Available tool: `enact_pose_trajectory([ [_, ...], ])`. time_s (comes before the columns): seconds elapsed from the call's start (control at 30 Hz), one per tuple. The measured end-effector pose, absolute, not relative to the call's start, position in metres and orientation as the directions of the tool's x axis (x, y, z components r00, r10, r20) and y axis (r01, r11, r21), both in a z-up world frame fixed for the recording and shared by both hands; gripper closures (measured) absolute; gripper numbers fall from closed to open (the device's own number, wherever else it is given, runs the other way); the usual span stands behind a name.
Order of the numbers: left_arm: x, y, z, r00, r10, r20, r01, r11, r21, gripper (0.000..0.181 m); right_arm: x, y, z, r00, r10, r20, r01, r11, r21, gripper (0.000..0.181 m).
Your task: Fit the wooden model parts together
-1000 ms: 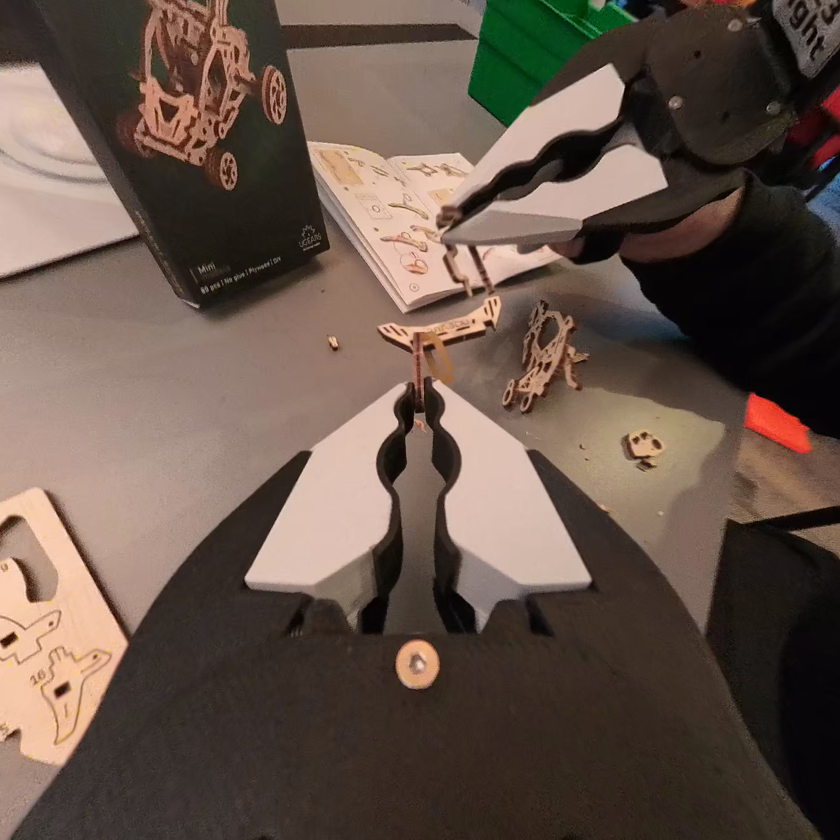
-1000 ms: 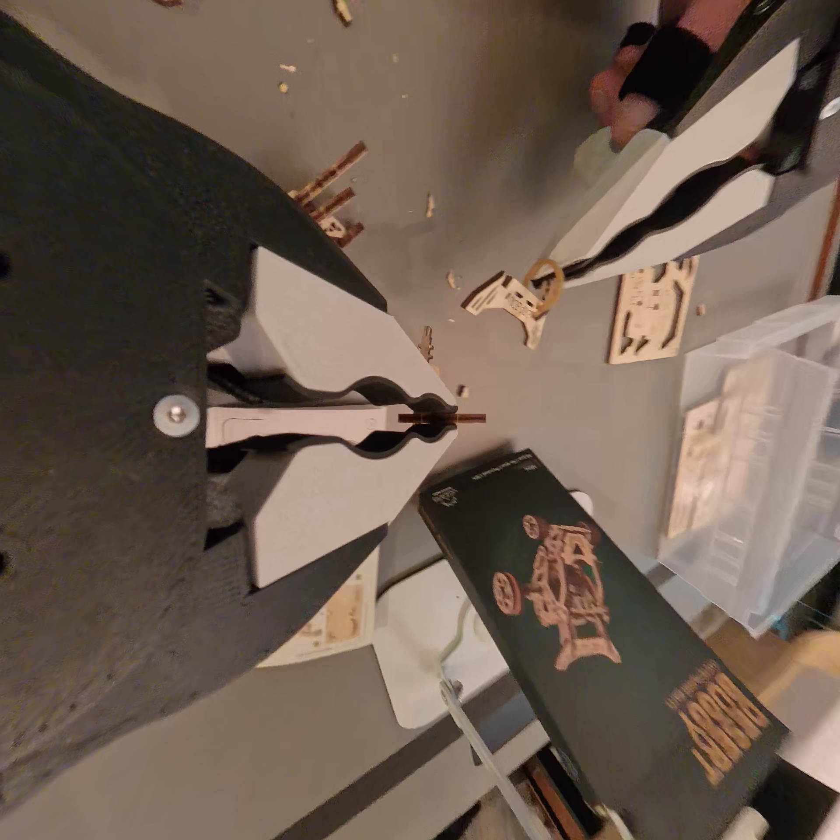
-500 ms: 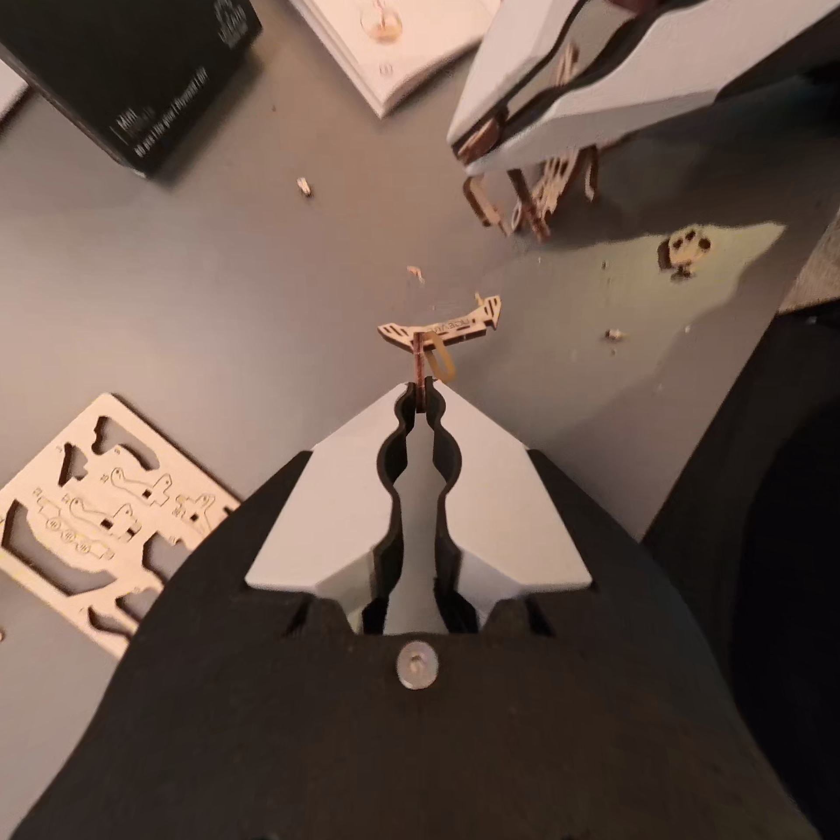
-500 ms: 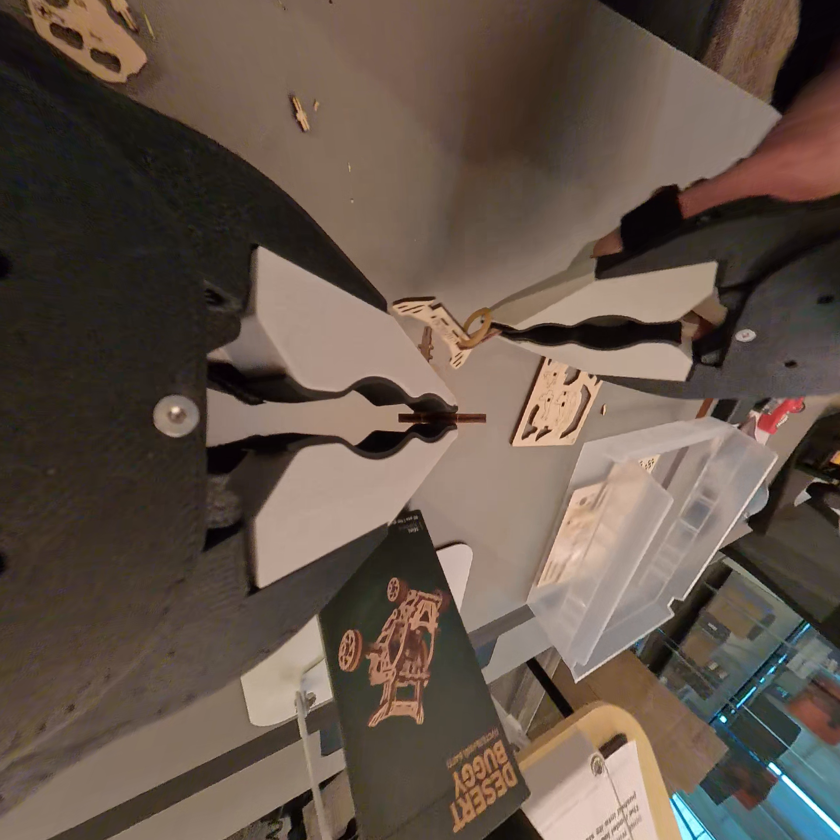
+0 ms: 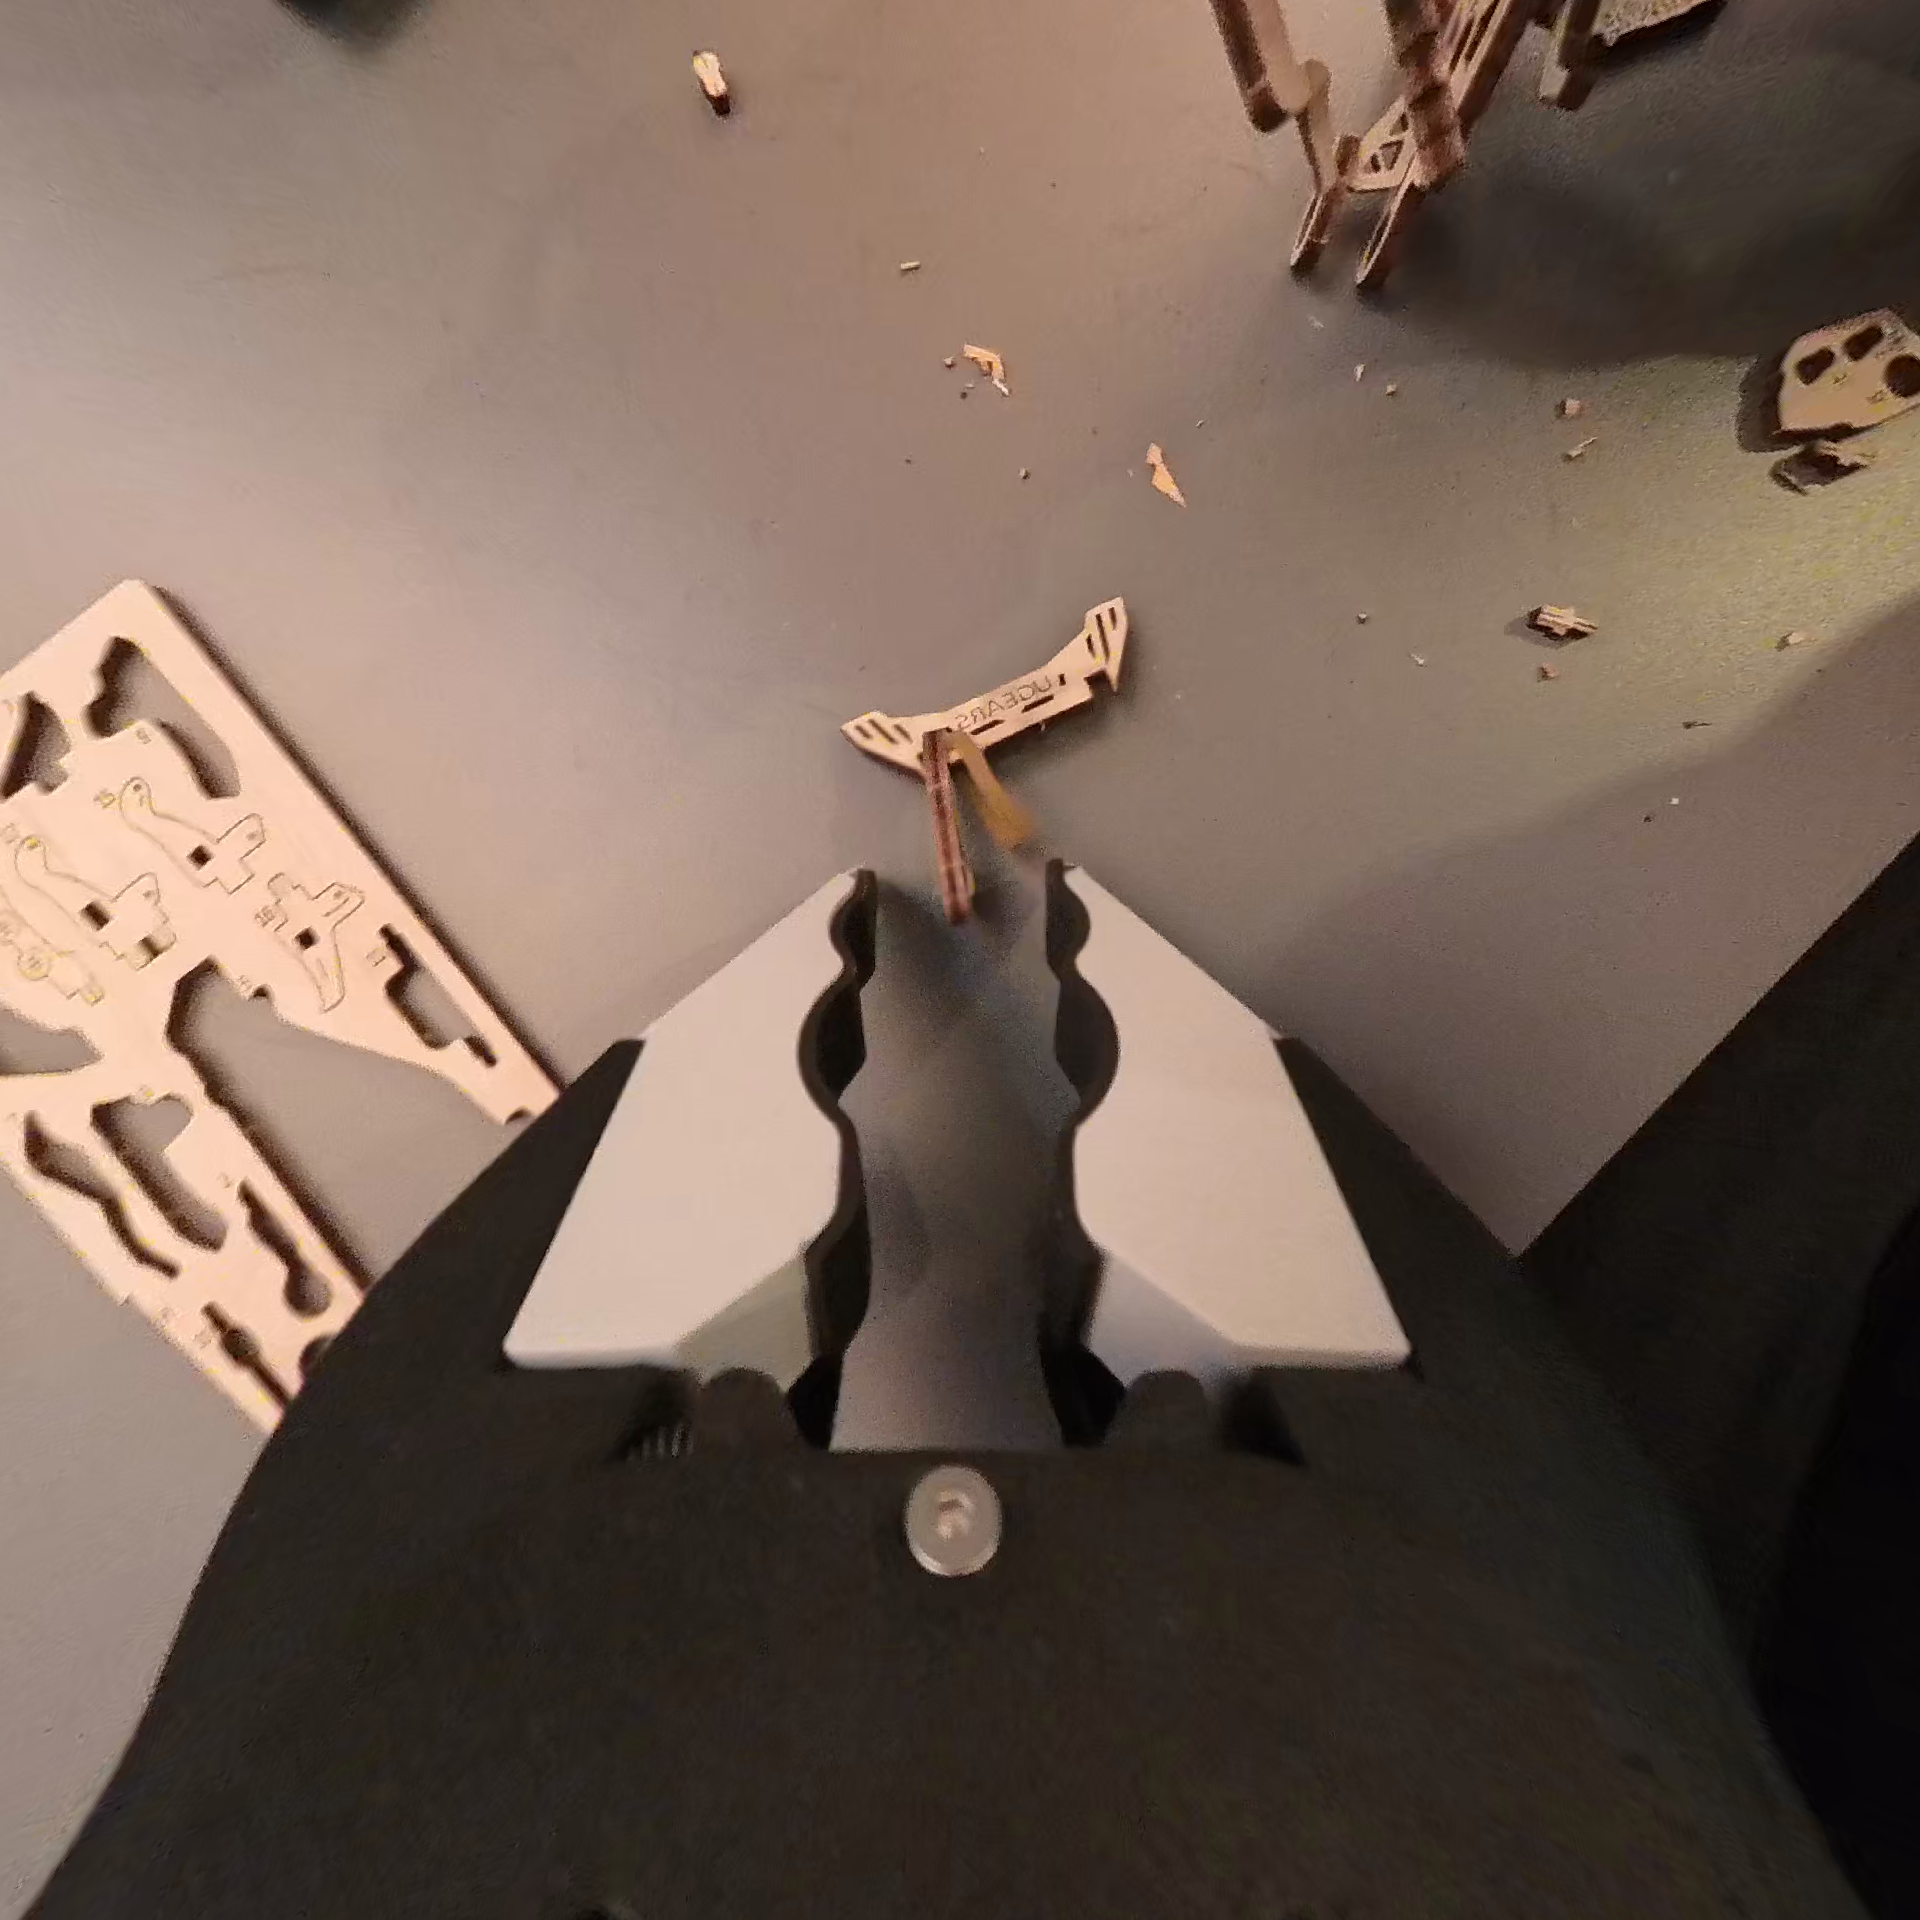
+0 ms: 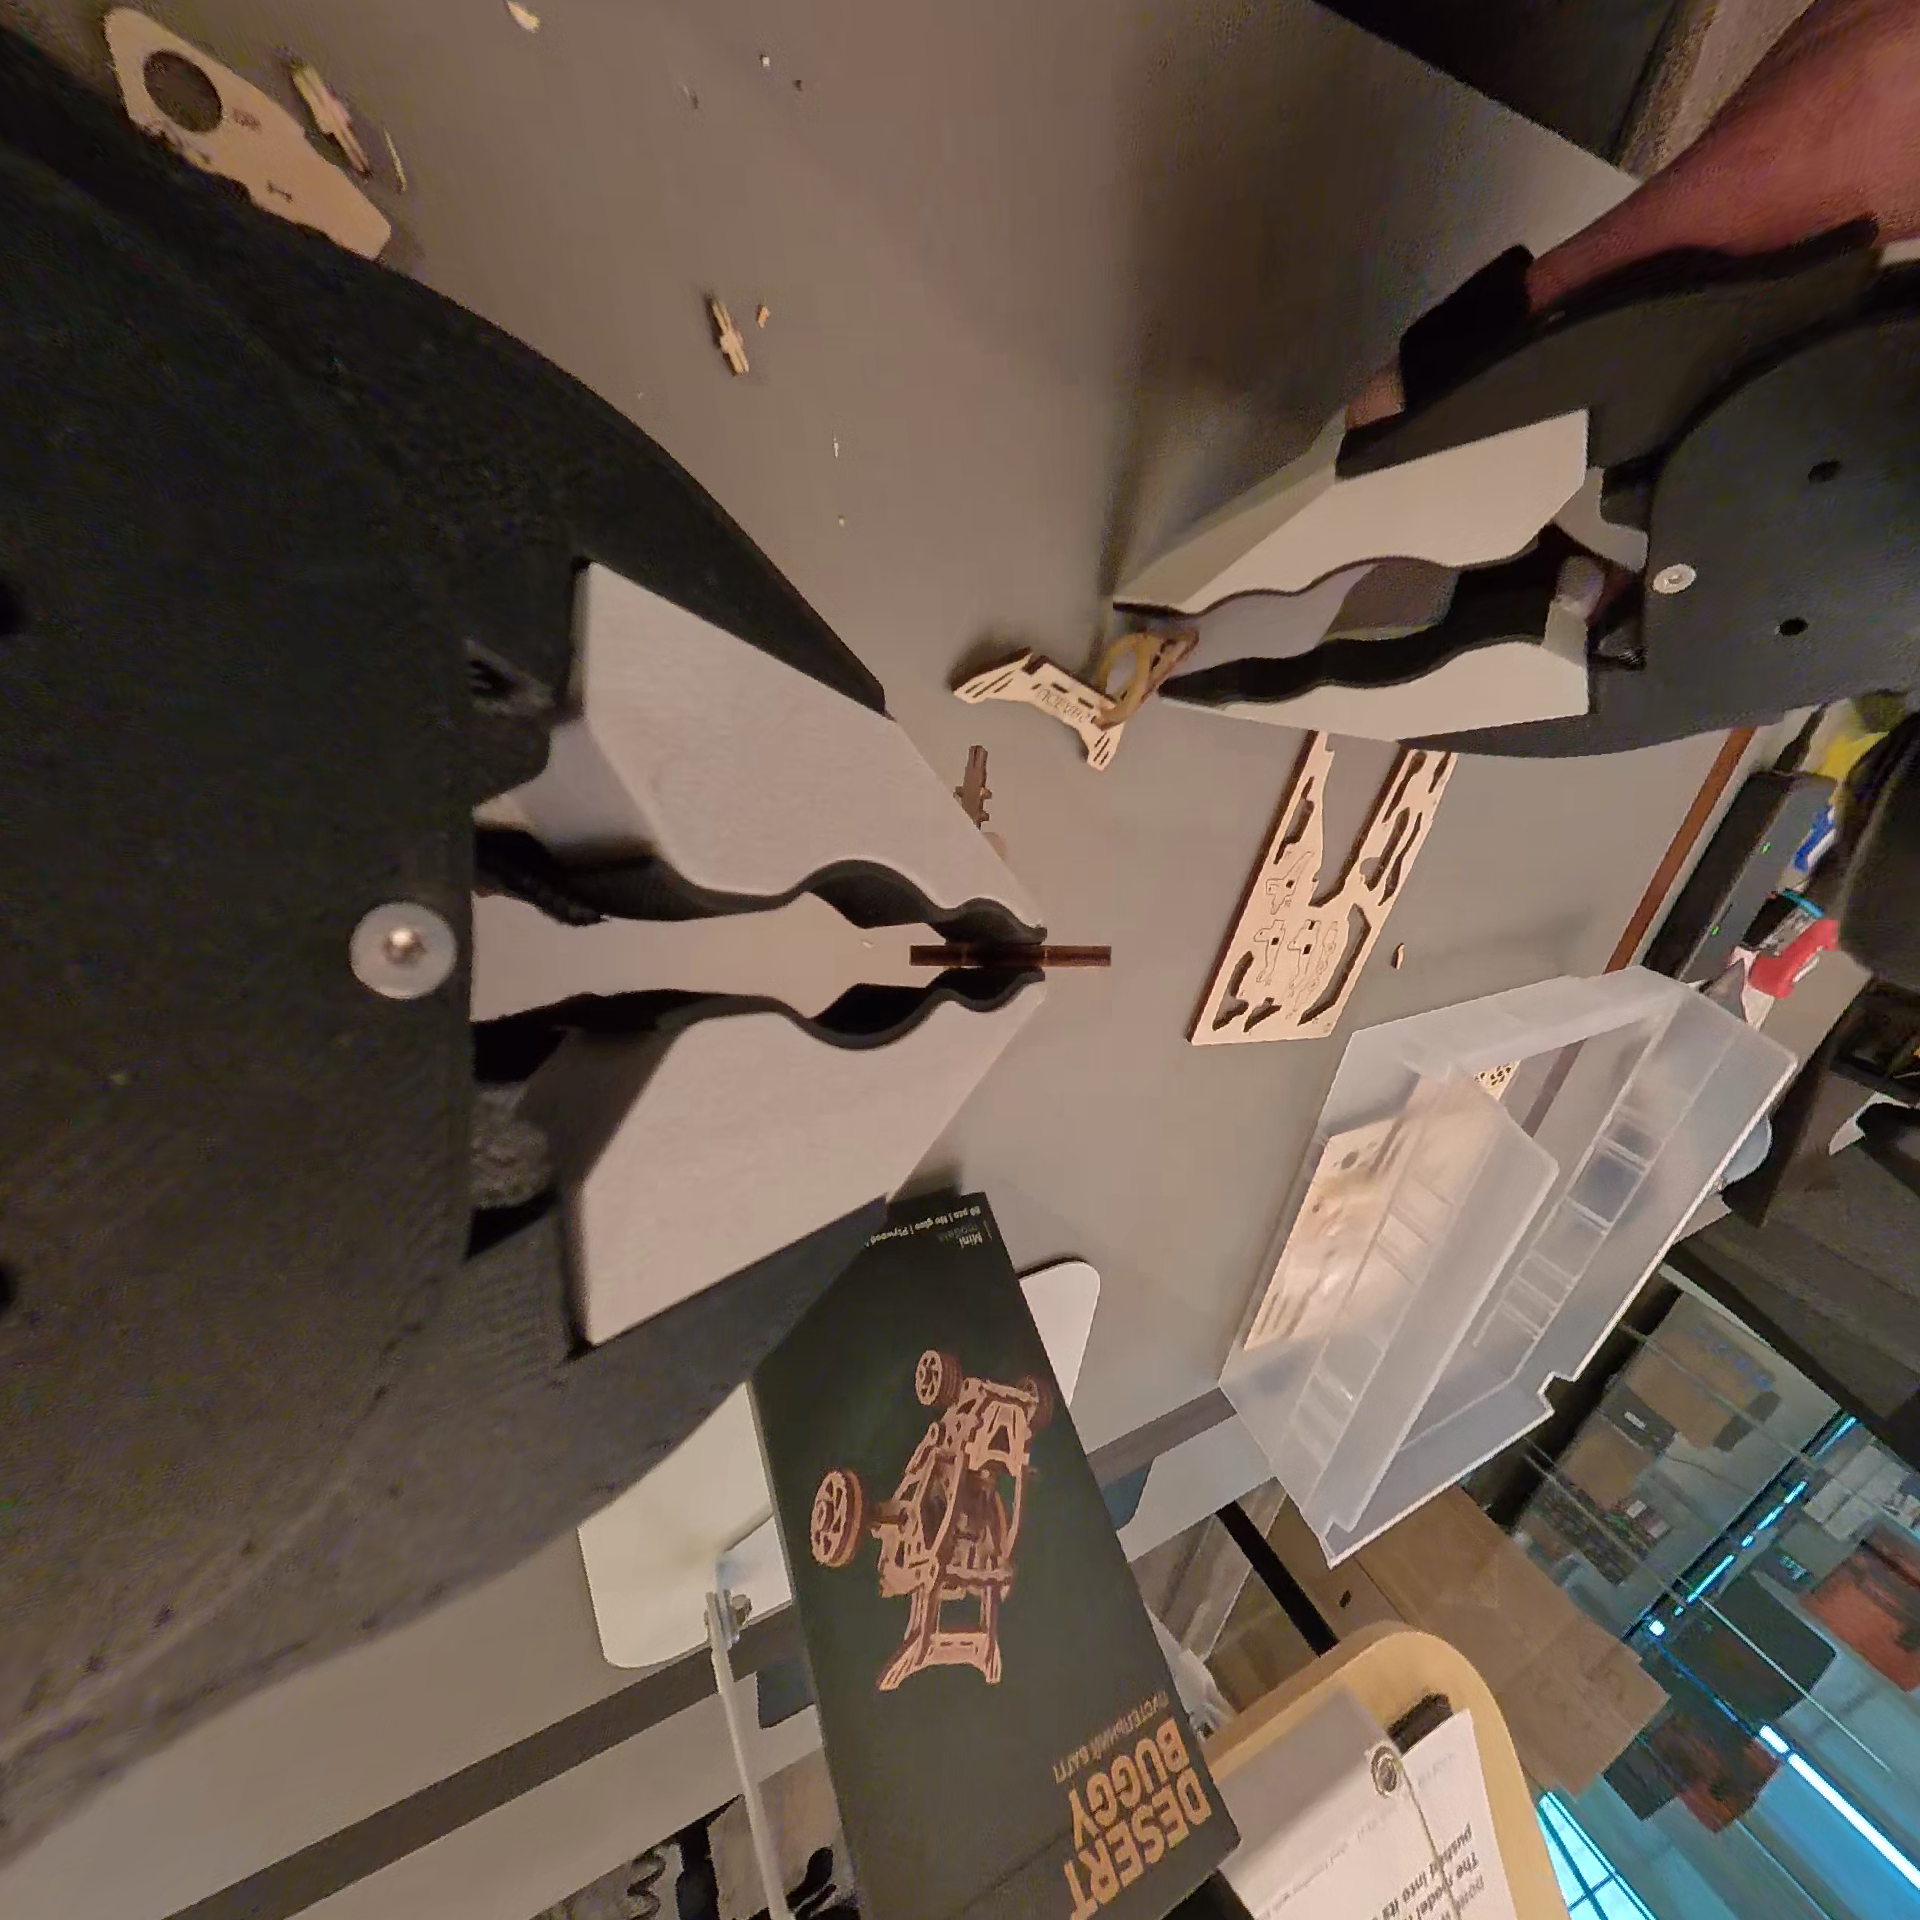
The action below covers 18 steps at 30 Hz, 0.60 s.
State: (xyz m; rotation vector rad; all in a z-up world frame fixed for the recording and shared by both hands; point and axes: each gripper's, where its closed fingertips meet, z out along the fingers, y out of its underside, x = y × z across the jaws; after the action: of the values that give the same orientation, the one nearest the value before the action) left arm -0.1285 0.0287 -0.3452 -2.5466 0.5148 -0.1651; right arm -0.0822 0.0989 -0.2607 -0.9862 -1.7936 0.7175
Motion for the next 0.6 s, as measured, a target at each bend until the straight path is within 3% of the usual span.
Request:
enact_pose_trajectory([
  [0.03,-0.131,0.029,-0.340,0.924,-0.383,-0.008,-0.325,-0.771,-0.548,0.149,-0.082,0.096,-0.260,-0.246,0.867,0.434,0.310,0.494,-0.812,0.181],
  [0.17,-0.118,0.041,-0.294,0.906,-0.421,-0.032,-0.320,-0.633,-0.705,0.152,-0.085,0.081,-0.248,-0.286,0.894,0.345,0.250,0.418,-0.873,0.181],
  [0.27,-0.095,0.053,-0.251,0.875,-0.468,0.127,-0.165,-0.534,-0.829,0.158,-0.088,0.075,-0.241,-0.294,0.794,0.532,0.196,0.594,-0.780,0.181],
  [0.4,-0.083,0.057,-0.230,0.817,-0.505,0.278,-0.021,-0.509,-0.861,0.161,-0.092,0.064,-0.235,-0.286,0.612,0.737,0.145,0.788,-0.598,0.181],
  [0.6,-0.078,0.054,-0.231,0.793,-0.512,0.332,0.029,-0.511,-0.859,0.175,-0.094,0.054,-0.233,-0.275,0.491,0.826,0.111,0.870,-0.480,0.181],
])
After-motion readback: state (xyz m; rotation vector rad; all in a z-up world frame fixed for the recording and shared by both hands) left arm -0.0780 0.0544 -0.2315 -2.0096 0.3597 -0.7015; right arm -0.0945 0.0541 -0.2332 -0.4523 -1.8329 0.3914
